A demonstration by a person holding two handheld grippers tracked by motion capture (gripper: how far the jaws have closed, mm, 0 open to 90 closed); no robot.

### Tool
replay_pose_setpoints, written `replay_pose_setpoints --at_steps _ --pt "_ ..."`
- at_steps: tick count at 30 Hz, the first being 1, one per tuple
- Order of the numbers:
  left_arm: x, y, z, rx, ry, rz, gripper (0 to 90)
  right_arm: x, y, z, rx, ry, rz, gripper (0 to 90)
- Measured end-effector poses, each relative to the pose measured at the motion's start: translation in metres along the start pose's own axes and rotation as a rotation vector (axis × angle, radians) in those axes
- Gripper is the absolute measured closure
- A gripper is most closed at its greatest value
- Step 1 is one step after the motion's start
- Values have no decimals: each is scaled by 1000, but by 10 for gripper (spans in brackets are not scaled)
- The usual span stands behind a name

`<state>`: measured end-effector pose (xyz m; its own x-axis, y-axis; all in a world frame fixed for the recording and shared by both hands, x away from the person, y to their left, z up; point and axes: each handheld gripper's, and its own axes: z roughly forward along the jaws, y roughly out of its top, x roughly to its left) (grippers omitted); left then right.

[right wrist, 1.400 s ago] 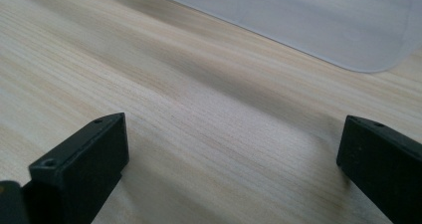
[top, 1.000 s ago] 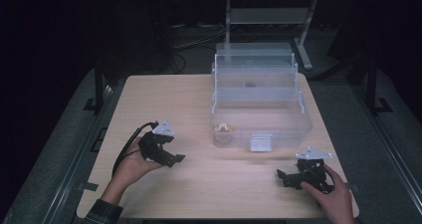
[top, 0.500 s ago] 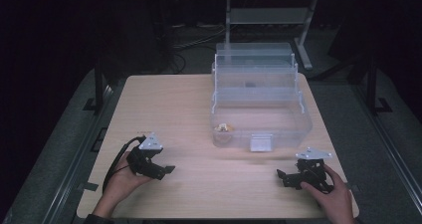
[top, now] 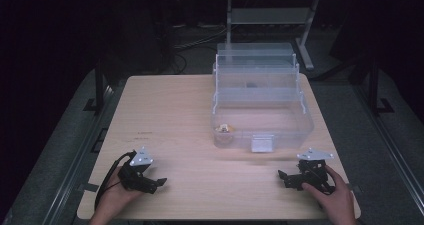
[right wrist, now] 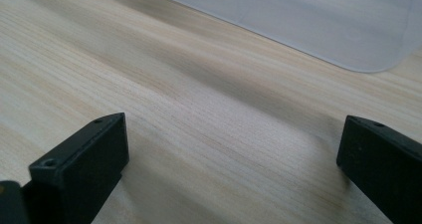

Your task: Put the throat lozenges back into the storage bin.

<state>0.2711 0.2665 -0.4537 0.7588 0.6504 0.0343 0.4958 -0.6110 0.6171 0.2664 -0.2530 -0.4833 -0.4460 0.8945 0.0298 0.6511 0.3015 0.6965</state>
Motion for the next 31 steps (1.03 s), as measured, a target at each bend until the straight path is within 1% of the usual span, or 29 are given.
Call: replay_pose_setpoints --at_steps 5,7,9,12,13,15,16,17,31 --pt "3 -13 0 -9 -7 -27 132 0 0 0 0 0 0 0" --pt "3 -14 1 -7 -7 -26 131 0 0 0 0 0 0 0" --pt "4 -16 1 -15 -10 -34 126 0 0 0 0 0 1 0" --pt "6 -22 0 -52 -5 -37 125 0 0 0 0 0 0 0" --pt "6 -22 0 -52 -5 -37 125 0 0 0 0 0 0 0" --pt "8 -28 1 -105 -7 -34 124 0 0 0 0 0 0 0" --pt "8 -28 1 -105 -7 -34 123 0 0 0 0 0 0 0" --pt "8 -32 1 -134 -9 -35 123 0 0 0 0 0 0 0" --pt "9 -33 1 -135 -11 -32 125 0 0 0 0 0 0 0"
